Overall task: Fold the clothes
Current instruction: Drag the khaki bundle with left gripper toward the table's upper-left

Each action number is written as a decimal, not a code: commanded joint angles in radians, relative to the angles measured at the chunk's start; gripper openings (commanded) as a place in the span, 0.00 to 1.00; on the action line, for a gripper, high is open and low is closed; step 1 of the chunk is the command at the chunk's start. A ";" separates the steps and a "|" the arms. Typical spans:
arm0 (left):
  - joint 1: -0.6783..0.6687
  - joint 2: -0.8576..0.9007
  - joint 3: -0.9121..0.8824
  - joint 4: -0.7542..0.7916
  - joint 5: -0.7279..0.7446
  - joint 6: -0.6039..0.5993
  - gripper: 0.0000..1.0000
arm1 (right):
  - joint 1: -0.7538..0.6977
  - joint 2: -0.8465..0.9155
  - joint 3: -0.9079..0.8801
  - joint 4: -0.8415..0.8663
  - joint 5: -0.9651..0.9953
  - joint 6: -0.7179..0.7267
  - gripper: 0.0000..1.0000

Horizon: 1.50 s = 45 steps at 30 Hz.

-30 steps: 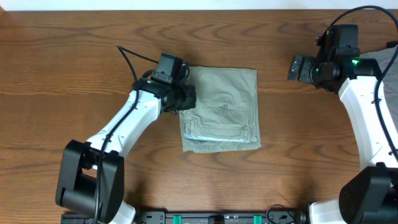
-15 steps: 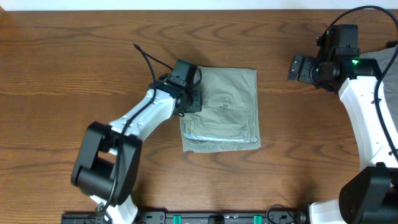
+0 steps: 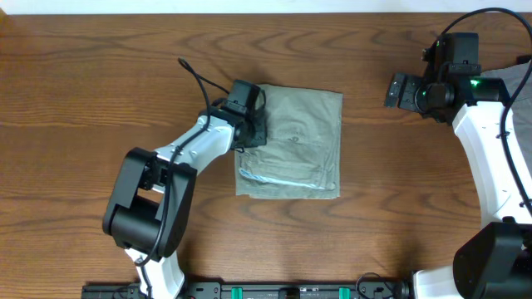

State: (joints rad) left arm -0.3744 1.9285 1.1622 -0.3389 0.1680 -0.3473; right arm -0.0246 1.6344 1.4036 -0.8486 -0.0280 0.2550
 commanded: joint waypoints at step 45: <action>0.431 -0.134 0.012 0.350 -0.093 0.194 0.06 | -0.001 0.002 0.002 -0.001 0.010 -0.010 0.99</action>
State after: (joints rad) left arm 0.0738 1.7401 1.1694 0.0055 0.0185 -0.1562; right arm -0.0246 1.6344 1.4036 -0.8486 -0.0261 0.2550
